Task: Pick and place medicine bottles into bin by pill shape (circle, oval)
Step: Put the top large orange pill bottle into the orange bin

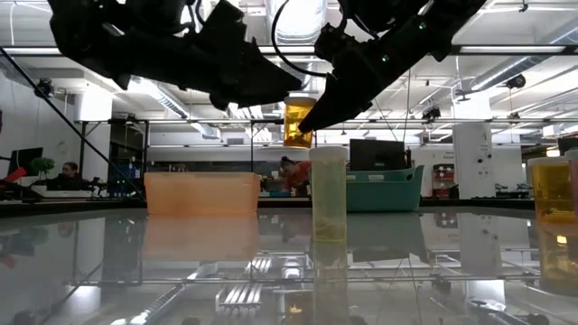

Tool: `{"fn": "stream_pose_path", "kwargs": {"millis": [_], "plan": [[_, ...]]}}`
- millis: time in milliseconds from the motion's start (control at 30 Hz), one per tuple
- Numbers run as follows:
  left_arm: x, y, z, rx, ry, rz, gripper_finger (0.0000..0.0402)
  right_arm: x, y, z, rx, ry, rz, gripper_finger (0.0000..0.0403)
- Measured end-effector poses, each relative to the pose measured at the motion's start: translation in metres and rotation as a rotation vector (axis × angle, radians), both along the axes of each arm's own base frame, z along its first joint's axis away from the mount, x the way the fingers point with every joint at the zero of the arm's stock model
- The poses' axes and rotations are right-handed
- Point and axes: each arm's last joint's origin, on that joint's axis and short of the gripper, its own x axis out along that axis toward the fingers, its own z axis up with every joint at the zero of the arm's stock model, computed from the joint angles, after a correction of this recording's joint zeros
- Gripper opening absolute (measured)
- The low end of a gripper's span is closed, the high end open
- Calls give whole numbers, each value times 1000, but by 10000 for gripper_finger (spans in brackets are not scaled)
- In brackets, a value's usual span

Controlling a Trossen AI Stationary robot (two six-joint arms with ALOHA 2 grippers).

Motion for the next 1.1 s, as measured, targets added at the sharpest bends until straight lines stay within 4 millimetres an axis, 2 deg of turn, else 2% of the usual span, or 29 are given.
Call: {"fn": "stream_pose_path", "kwargs": {"millis": [200, 500, 1100], "plan": [[10, 2, -8, 5, 18, 10, 290, 0, 0, 0, 0, 1, 0, 157], [15, 5, -7, 8, 14, 21, 287, 0, 0, 0, 0, 0, 0, 157], [14, 8, -9, 10, 29, 34, 188, 0, 0, 0, 8, -1, -3, 157]]}}
